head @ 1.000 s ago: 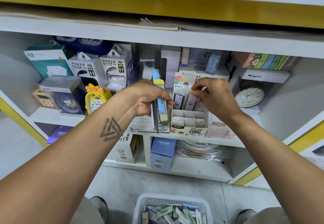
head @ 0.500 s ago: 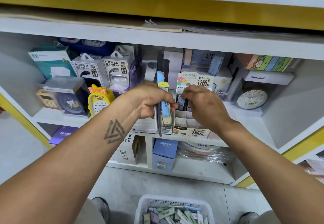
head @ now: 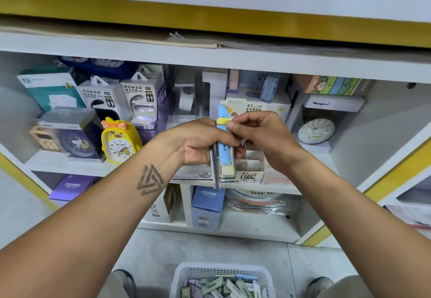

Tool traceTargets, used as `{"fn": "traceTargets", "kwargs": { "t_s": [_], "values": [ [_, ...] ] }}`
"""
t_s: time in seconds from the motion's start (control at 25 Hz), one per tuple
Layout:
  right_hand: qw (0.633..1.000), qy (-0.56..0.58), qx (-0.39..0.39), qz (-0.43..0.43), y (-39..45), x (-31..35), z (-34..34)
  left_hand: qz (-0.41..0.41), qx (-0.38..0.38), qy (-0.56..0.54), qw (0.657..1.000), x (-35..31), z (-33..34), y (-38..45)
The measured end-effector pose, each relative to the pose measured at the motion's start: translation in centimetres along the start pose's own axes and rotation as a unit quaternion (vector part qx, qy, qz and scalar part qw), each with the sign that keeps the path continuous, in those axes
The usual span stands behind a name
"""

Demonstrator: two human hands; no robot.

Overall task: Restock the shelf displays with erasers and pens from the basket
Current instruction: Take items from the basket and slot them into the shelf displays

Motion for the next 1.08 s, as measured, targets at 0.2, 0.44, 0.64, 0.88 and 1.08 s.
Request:
{"fn": "traceTargets", "kwargs": {
  "t_s": [0.2, 0.44, 0.64, 0.88, 1.08],
  "values": [
    [0.999, 0.016, -0.026, 0.028, 0.2, 0.0, -1.5, -0.015, 0.006, -0.023, 1.000, 0.2, 0.9, 0.5],
    [0.990, 0.095, -0.083, 0.064, 0.6, -0.2, -3.3, -0.016, -0.026, -0.061, 0.998, 0.4, 1.2, 2.0],
    [0.974, 0.024, -0.220, -0.040, 1.2, 0.4, -6.0, -0.033, -0.075, -0.036, 0.996, 0.7, 0.4, 3.0],
    [0.875, -0.364, -0.247, -0.202, 0.9, -0.6, -5.8, -0.025, -0.112, -0.005, 0.993, 0.7, -0.3, 2.8],
    [0.869, -0.392, -0.229, -0.198, 1.2, -1.7, -5.3, -0.014, -0.107, 0.001, 0.994, 0.7, -0.8, 2.4]
  ]
}}
Point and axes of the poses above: each hand's wrist, its own y-axis towards the middle knuckle, its own z-axis out of the palm, x = y × z, the point moved 1 cm from there along y, towards the middle knuckle, and after that the axes turned 12 degrees about z, right-handed, at the moved point
